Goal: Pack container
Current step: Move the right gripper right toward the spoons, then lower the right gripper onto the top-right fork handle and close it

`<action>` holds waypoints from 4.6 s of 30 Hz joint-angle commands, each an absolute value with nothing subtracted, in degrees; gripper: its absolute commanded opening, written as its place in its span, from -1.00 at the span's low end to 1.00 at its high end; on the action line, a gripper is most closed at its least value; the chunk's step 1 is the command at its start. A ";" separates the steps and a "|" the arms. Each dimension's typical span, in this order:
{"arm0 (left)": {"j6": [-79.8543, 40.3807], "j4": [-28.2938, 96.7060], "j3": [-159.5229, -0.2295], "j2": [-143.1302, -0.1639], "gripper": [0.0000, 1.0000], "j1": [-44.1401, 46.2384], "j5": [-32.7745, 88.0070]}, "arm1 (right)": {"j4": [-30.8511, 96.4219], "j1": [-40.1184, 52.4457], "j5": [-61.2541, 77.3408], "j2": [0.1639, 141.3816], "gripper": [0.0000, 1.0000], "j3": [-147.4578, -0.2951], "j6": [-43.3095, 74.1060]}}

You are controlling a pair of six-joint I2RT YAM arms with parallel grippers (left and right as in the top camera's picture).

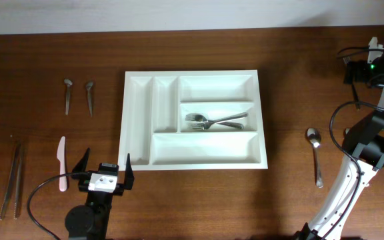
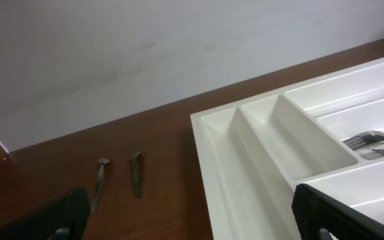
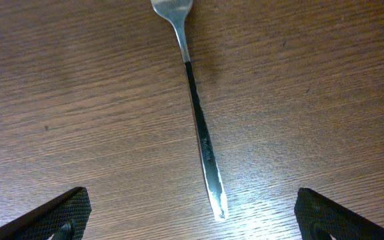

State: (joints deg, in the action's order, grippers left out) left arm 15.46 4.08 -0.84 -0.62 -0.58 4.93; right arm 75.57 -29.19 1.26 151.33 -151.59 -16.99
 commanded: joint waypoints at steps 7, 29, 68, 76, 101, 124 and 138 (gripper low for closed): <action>15.94 4.25 -0.47 -0.30 0.98 -0.91 4.71 | 73.73 -29.67 2.33 154.04 0.97 -151.59 -17.80; 15.94 4.25 -0.49 -0.30 0.98 -0.91 4.71 | 77.91 -29.76 -0.56 154.15 0.98 -151.30 -18.37; 15.94 4.25 -0.49 -0.30 0.98 -0.91 4.71 | 74.13 -29.95 -0.19 157.99 0.97 -151.28 -19.05; 15.92 4.25 -0.49 -0.30 0.98 -0.91 4.71 | 72.62 -30.74 -0.19 157.99 0.97 -151.28 -19.05; 15.92 4.25 -0.49 -0.30 0.98 -0.91 4.71 | 71.75 -30.79 1.98 157.99 -0.03 -151.28 -22.31; 15.94 4.25 -0.49 -0.30 0.98 -0.91 4.71 | 70.32 -30.50 6.98 158.01 0.08 -146.04 -23.49; 15.92 4.25 -0.49 -0.30 0.98 -0.91 4.71 | 70.63 -30.79 7.07 158.01 -0.26 -146.04 -22.87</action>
